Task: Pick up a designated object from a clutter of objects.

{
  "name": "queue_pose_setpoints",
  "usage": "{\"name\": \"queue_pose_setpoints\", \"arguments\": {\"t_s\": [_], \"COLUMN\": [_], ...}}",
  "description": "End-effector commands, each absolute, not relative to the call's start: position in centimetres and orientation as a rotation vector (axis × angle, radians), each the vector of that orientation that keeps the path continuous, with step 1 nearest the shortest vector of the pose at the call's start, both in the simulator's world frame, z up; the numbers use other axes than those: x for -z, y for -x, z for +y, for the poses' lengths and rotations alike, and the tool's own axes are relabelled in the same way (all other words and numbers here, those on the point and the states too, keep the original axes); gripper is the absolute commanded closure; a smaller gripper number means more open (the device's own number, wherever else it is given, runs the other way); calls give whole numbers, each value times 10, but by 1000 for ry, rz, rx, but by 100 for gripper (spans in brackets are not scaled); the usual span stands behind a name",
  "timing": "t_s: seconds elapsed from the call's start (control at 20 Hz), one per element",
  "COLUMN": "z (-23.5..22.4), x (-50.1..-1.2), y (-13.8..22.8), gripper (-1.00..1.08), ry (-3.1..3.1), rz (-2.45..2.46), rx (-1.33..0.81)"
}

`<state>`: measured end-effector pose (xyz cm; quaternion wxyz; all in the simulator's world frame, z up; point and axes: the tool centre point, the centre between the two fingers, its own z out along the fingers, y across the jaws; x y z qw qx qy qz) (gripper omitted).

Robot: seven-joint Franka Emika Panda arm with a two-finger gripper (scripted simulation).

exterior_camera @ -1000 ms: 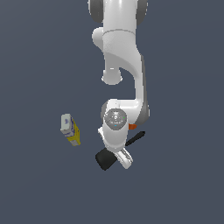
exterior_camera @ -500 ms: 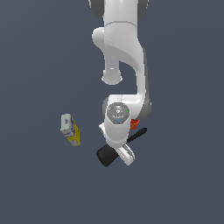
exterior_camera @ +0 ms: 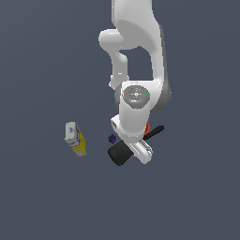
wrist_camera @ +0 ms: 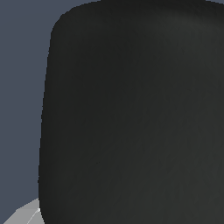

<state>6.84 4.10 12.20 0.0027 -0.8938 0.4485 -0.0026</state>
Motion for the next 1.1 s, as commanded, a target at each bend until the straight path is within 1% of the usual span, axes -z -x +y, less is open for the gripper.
{"name": "queue_pose_setpoints", "arguments": {"t_s": [0.0,1.05], "z": [49,120], "x": [-146,-354], "y": [-60,26], "gripper": [108,108], "ry": [2801,2806], "rz": [1406,1415], "rx": [13,6]}}
